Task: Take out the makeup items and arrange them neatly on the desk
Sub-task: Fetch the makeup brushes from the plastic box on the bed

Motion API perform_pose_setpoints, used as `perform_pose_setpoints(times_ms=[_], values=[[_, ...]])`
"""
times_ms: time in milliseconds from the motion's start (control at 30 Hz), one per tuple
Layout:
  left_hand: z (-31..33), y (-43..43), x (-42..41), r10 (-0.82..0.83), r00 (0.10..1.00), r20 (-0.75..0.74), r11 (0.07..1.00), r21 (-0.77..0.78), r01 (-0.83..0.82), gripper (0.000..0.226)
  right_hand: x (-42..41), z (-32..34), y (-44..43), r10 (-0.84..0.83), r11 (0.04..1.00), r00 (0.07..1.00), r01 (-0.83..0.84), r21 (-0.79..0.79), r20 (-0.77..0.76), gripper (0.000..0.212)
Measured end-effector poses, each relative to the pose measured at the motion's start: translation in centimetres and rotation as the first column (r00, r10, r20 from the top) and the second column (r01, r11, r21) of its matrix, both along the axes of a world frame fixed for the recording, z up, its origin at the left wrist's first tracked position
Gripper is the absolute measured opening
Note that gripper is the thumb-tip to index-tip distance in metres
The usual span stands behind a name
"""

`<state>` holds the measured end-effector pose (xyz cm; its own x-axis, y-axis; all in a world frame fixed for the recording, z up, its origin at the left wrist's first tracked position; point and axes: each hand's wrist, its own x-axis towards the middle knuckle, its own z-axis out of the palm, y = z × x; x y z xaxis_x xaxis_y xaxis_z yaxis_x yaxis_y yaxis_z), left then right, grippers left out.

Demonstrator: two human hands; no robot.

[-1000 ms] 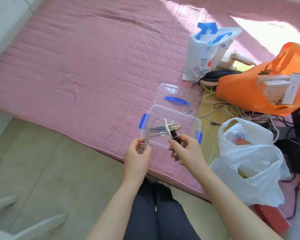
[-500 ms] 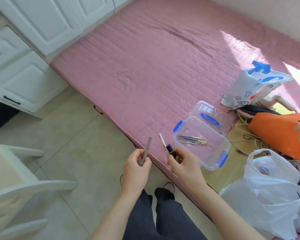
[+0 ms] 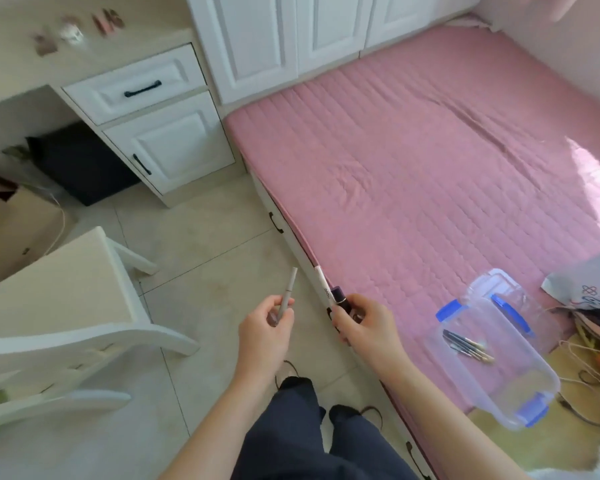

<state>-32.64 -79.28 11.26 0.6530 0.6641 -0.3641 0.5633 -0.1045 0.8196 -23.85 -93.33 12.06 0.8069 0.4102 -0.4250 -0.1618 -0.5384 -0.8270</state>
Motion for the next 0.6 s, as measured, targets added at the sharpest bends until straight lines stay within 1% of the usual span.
perform_pose_setpoints(times_ms=[100, 267, 333, 433, 500, 600], values=[[0.5, 3.8, -0.5, 0.018, 1.000, -0.011, 0.996, -0.086, -0.019, 0.005, -0.1, 0.4, 4.4, 0.030, 0.999, 1.000, -0.030, 0.020, -0.007, 0.014], [1.5, 8.5, -0.8, 0.133, 0.991, 0.032, 0.937, -0.329, -0.115, 0.018, 0.0, 0.5, 10.5, 0.070, 0.997, 0.997, -0.070, 0.027, -0.011, 0.013], [1.5, 10.1, -0.8, 0.228, 0.972, 0.063, 0.872, -0.456, -0.176, 0.029, 0.3, 0.5, 12.5, 0.078, 0.997, 0.997, -0.078, 0.029, -0.015, 0.013], [1.4, 12.2, -0.5, 0.376, 0.924, 0.069, 0.743, -0.618, -0.256, 0.036, 1.0, 0.4, 15.1, 0.108, 0.994, 0.994, -0.108, 0.035, -0.014, 0.012], [1.6, 13.6, 0.0, 0.436, 0.898, 0.061, 0.690, -0.663, -0.289, 0.036, 1.7, 0.3, 16.7, 0.133, 0.991, 0.991, -0.132, 0.033, -0.019, 0.013], [1.8, 15.7, 1.2, 0.486, 0.871, 0.066, 0.650, -0.694, -0.310, 0.032, 3.1, 0.0, 19.5, 0.165, 0.986, 0.986, -0.164, 0.031, -0.031, 0.012]])
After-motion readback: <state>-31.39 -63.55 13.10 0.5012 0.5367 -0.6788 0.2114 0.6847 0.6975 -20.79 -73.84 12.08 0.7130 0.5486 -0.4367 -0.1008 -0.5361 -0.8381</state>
